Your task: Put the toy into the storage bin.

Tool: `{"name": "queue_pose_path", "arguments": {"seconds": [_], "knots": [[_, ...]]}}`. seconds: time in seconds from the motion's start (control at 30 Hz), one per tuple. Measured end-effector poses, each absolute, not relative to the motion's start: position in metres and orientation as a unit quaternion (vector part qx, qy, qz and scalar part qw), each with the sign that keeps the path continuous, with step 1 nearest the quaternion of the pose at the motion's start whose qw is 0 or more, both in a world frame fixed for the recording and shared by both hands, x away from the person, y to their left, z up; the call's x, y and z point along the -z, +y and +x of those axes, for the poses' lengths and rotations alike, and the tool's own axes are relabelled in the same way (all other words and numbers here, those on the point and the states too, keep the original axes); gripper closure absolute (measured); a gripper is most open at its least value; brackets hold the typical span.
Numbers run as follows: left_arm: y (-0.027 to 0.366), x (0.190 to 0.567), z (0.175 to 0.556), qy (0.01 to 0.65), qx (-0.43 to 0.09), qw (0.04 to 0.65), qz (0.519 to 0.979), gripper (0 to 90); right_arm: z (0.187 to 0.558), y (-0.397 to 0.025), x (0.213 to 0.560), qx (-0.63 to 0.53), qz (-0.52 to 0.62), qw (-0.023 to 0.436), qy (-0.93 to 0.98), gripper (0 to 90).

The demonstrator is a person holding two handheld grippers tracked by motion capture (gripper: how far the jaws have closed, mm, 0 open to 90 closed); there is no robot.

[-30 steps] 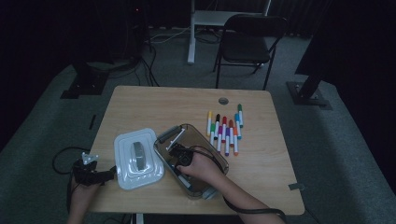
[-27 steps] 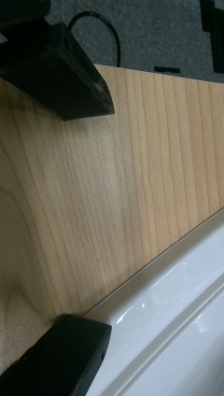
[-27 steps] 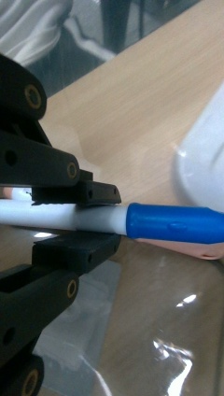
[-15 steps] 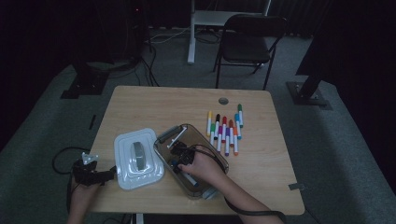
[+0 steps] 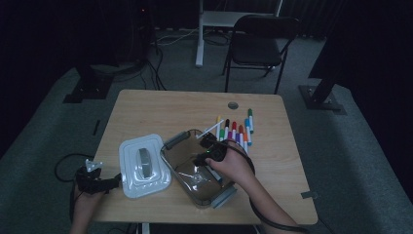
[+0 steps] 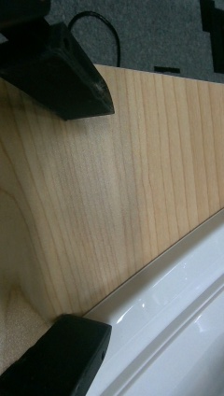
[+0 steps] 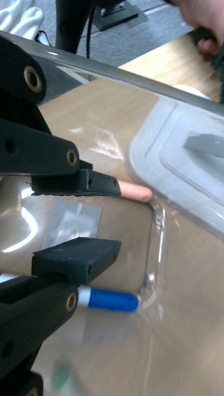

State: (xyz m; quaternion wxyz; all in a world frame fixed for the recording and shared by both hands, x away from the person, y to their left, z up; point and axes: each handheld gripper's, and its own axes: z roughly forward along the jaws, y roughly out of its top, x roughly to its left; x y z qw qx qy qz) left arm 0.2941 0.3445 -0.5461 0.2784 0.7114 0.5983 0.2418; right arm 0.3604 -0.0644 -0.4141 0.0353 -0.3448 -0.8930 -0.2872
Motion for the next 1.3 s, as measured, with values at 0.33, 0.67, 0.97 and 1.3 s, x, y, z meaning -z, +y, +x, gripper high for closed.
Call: {"name": "queue_pose_path", "arguments": {"seconds": [0.33, 0.67, 0.97, 1.3], "knots": [[0.344, 0.546, 0.294, 0.598, -0.242, 0.279, 0.711, 0.6, 0.363, -0.134, 0.39, 0.349, -0.39, 0.006, -0.852, 66.5], [0.345, 0.546, 0.294, 0.598, -0.241, 0.278, 0.712, 0.6, 0.382, -0.179, 0.417, 0.36, -0.439, -0.031, -0.823, 57.6], [0.345, 0.546, 0.294, 0.598, -0.241, 0.278, 0.712, 0.6, 0.406, -0.209, 0.437, 0.352, -0.506, -0.096, -0.782, 57.6], [0.345, 0.546, 0.294, 0.598, -0.241, 0.278, 0.712, 0.6, 0.434, -0.24, 0.457, 0.351, -0.564, -0.133, -0.735, 58.4]]}}
